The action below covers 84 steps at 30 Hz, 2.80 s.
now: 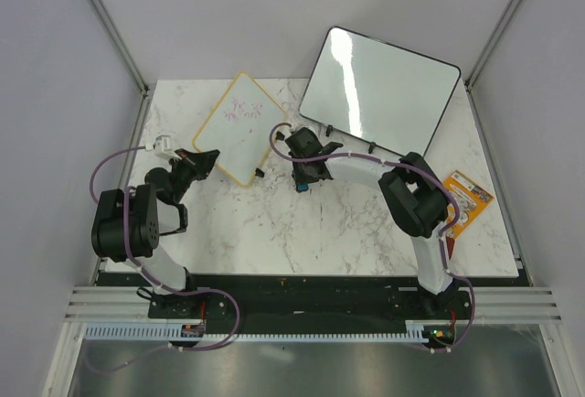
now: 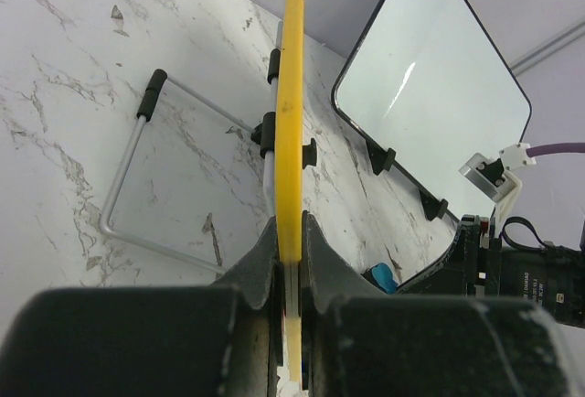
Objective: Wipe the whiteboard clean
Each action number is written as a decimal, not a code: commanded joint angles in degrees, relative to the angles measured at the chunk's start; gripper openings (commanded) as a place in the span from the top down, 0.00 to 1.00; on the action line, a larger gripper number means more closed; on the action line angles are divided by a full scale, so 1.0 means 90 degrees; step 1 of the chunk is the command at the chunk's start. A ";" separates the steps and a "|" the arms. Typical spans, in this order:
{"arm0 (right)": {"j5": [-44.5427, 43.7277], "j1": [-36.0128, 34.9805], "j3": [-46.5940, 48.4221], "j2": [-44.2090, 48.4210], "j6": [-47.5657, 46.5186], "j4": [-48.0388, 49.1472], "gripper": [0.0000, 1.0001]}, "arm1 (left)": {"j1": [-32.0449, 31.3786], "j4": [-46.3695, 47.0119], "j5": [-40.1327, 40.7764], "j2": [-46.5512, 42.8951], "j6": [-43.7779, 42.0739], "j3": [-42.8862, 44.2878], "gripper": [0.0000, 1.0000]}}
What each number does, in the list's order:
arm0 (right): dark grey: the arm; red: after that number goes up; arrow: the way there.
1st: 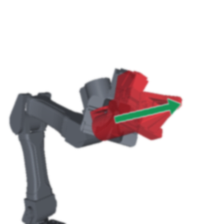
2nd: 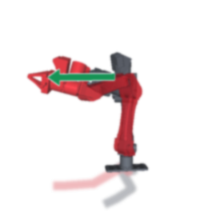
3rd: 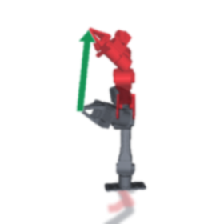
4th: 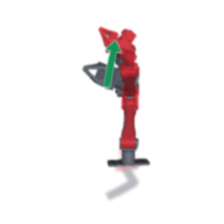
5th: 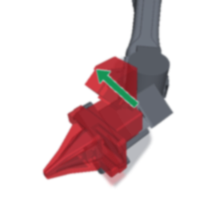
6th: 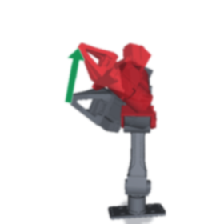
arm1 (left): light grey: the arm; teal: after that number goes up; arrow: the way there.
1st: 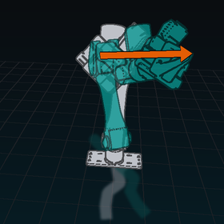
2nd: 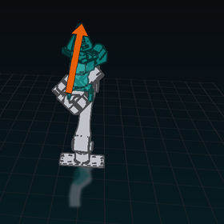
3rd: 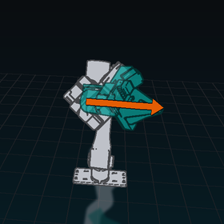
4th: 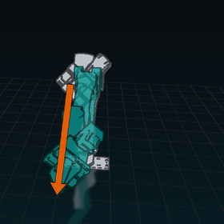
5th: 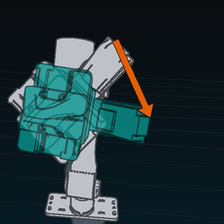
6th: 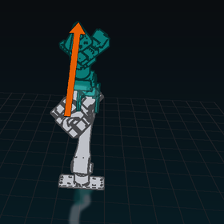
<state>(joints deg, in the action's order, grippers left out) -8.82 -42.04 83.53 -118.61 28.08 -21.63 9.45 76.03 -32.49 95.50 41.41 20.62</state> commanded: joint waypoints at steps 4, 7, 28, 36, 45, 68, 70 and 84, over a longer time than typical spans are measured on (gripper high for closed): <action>-0.0484 -0.0124 -0.0003 0.0180 0.0045 -0.0165 1.00 | -0.0181 -0.0186 -0.0697 -0.0016 -0.0441 -0.0035 0.98; -0.0669 -0.0124 0.0113 0.0219 -0.0004 -0.0146 1.00 | -0.0181 -0.0186 -0.0687 -0.0016 -0.0441 -0.0035 0.98; 0.0169 -0.0006 0.3336 -0.1128 -0.0473 0.1006 1.00 | -0.0181 -0.0166 -0.1379 0.0227 -0.0275 0.0295 0.98; 0.0325 0.0013 0.2897 -0.0904 -0.0697 0.1455 1.00 | -0.0171 0.0166 -0.2357 0.0824 0.0497 0.0639 0.98; 0.0589 0.0091 0.2819 -0.1030 -0.0649 0.1914 1.00 | -0.0201 -0.2226 -0.2192 -0.0522 -0.0928 0.0551 0.98; 0.0854 -0.0504 0.2633 -0.1519 -0.1195 0.2921 1.00 | -0.0376 -0.2510 -0.2337 -0.0045 -0.1036 0.0775 0.98; 0.0785 -0.0514 0.2731 -0.1626 -0.1157 0.2892 1.00 | -0.0396 -0.2530 -0.2327 -0.0045 -0.1046 0.0785 0.98; -0.0544 0.0314 0.3229 -0.2124 -0.0034 0.2130 1.00 | -0.0425 -0.2618 -0.2249 -0.0113 -0.1134 0.0756 0.98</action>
<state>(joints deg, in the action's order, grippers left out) -10.55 -43.99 111.63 -133.38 23.22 0.95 8.75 55.77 -46.09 94.15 38.15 28.25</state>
